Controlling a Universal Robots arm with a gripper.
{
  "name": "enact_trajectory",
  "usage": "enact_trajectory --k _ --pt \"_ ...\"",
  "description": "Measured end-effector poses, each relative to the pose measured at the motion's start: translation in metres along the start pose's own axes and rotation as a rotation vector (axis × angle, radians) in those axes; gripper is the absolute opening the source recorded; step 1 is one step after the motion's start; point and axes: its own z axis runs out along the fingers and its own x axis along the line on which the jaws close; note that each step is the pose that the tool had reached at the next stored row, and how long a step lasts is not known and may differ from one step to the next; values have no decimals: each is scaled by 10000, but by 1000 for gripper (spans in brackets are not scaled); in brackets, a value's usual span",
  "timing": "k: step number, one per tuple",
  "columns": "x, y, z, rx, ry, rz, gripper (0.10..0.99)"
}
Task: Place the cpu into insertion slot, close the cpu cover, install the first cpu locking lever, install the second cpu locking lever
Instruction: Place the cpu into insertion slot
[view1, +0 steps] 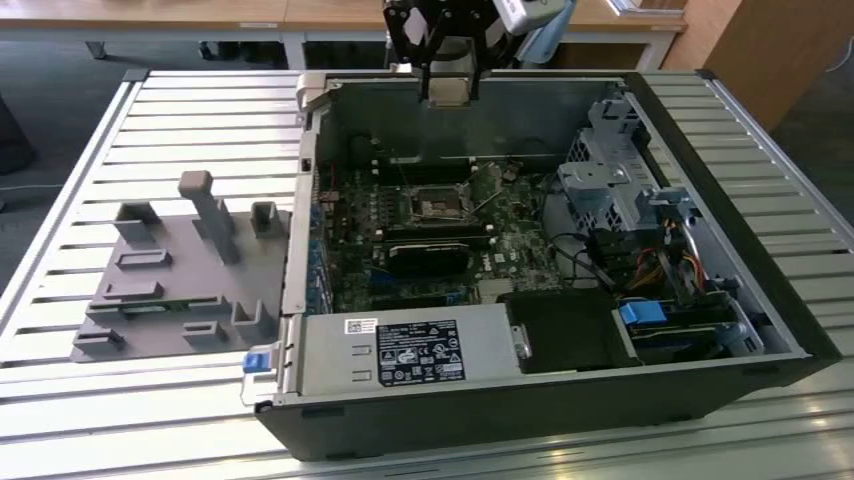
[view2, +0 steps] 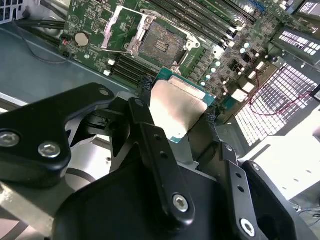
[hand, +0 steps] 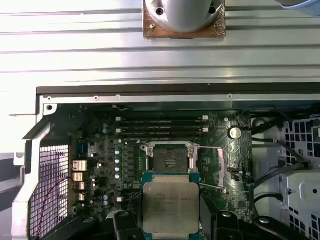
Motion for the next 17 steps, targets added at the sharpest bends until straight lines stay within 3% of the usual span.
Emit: enact_trajectory --k 17 --pt "2 0 2 -13 -65 717 541"
